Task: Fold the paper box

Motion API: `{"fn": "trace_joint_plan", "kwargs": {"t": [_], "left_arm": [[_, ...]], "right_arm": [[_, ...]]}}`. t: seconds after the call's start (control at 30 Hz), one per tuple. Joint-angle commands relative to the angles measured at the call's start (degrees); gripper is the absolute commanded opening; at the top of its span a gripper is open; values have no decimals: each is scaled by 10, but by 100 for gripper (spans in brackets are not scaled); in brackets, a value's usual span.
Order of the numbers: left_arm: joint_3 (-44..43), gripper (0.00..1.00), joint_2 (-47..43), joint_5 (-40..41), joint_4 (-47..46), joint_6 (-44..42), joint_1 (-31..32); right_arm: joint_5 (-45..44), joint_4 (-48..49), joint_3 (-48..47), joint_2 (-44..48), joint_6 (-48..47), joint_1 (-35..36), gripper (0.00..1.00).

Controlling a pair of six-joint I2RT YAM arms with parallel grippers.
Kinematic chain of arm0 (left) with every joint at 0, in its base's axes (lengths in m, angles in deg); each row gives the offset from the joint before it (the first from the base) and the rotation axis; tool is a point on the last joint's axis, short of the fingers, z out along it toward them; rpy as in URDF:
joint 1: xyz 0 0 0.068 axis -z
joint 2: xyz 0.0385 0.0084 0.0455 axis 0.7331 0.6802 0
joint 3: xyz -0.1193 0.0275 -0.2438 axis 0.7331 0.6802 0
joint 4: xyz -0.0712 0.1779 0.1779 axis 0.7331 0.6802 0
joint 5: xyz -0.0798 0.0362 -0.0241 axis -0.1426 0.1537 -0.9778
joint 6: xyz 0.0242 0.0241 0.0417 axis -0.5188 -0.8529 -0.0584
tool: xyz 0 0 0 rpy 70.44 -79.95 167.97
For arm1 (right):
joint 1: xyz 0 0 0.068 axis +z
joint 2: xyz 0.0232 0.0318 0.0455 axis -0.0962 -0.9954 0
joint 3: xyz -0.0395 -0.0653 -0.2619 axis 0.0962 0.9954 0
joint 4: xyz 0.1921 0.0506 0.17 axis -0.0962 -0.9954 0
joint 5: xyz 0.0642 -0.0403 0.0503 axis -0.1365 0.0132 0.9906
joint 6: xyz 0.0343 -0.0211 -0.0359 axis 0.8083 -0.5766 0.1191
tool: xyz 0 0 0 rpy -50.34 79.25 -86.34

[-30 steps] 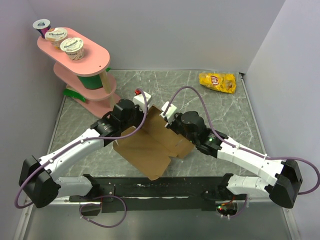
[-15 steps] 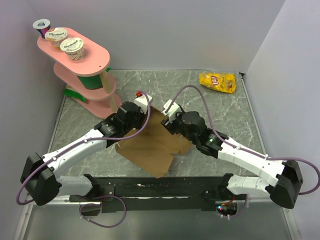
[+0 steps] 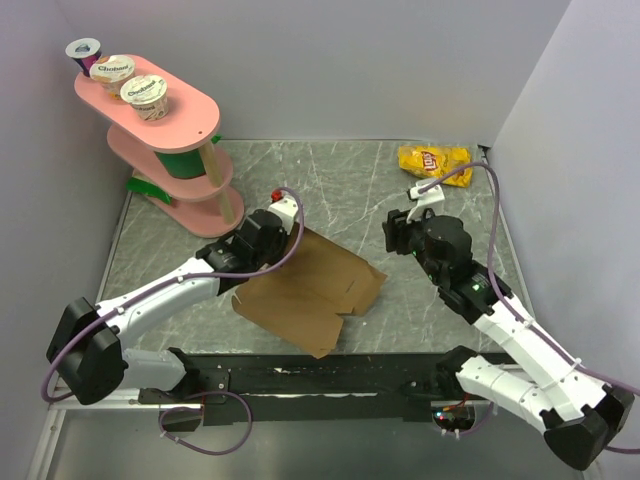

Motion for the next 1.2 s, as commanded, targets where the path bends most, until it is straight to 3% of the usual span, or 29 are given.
{"fn": "trace_joint_plan", "kwargs": {"t": [0.0, 0.27, 0.43, 0.53, 0.8, 0.97, 1.0, 1.17], "left_arm": [[-14, 1, -11, -20, -7, -6, -8], [-16, 1, -39, -95, 4, -27, -38], [-15, 1, -62, -143, 2, -28, -67], [-13, 1, -72, -158, 1, -34, -72], [5, 1, -116, -235, -17, -52, -73], [13, 1, -127, -255, -22, -57, -73], [12, 1, -127, -255, -20, -56, -73], [6, 1, -115, -266, -15, -50, -73]], "right_arm": [[-8, -75, 19, 1, -2, -34, 59], [106, -116, 34, -18, -144, -15, 56], [116, -118, 41, -13, -172, 59, 59], [130, -107, 42, 0, -183, 74, 64], [114, -44, 49, 1, -219, 87, 63], [111, 0, 54, 0, -251, 107, 55], [98, 23, 56, 0, -261, 123, 47], [15, 73, 71, -11, -272, 169, 32]]}}
